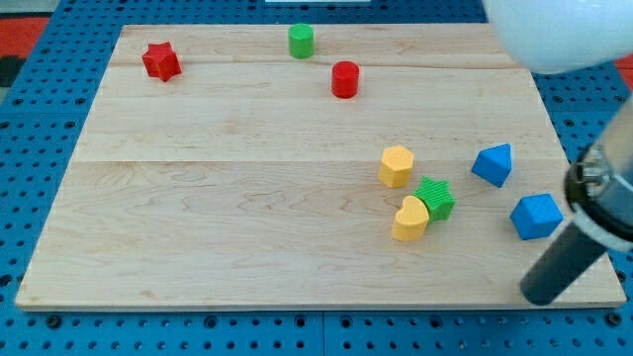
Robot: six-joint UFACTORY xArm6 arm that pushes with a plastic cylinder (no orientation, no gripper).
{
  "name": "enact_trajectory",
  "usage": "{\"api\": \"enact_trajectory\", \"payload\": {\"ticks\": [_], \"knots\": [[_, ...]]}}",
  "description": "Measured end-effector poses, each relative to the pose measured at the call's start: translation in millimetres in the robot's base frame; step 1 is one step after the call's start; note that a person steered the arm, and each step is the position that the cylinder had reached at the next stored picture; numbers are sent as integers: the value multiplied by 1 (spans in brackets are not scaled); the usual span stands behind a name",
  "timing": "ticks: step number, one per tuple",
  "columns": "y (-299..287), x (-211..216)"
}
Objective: Push the yellow heart to the center
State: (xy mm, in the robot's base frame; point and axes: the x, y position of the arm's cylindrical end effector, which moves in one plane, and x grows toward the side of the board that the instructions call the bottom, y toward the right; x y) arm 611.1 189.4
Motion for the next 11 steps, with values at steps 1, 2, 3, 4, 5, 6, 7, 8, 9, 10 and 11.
{"api": "enact_trajectory", "payload": {"ticks": [1,2,3,4,5,6,7,8,9,10,11], "knots": [[-30,-9],[-34,-30],[-36,-34],[-51,-49],[-71,-59],[-94,-70],[-118,-87],[-149,-102],[-155,-126],[-155,-155],[-155,-184]]}}
